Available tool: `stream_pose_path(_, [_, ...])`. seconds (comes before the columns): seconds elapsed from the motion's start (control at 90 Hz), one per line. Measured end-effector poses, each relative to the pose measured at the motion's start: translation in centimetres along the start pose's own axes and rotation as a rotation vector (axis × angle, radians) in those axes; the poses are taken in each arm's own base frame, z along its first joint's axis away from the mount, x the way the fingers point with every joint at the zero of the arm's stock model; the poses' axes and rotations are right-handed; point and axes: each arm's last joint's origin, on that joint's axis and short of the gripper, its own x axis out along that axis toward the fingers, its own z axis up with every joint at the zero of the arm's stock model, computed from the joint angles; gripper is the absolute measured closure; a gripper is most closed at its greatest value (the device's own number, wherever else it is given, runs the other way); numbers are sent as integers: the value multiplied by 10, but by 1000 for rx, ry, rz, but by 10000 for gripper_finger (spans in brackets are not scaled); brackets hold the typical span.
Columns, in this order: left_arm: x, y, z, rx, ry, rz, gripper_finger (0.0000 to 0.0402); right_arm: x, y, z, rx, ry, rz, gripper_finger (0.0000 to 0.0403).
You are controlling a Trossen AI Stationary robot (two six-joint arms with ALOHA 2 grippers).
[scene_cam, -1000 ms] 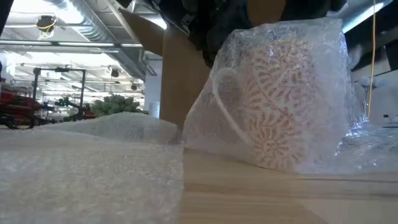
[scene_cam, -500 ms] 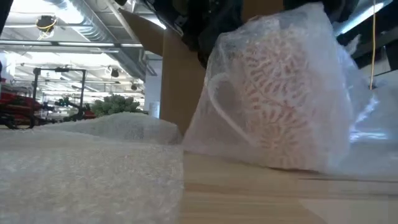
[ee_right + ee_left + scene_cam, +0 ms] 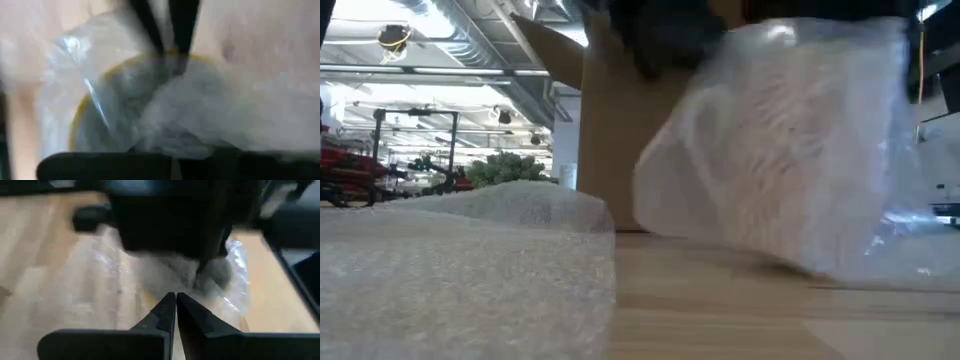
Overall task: Wrap mug
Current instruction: Wrap the orange mug with the bubble wrap
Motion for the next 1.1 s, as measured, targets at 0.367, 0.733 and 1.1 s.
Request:
stream_pose_path(0.367, [19, 10, -2, 56, -60, 40, 402, -2, 6, 5, -32, -80, 25, 403])
stream_pose_path(0.733, [29, -18, -16, 117, -19, -82, 402, -3, 5, 6, -45, -87, 13, 403])
stream_pose_path(1.1, [36, -18, -23, 68, 19, -92, 402, -68, 11, 17, -67, -109, 41, 403])
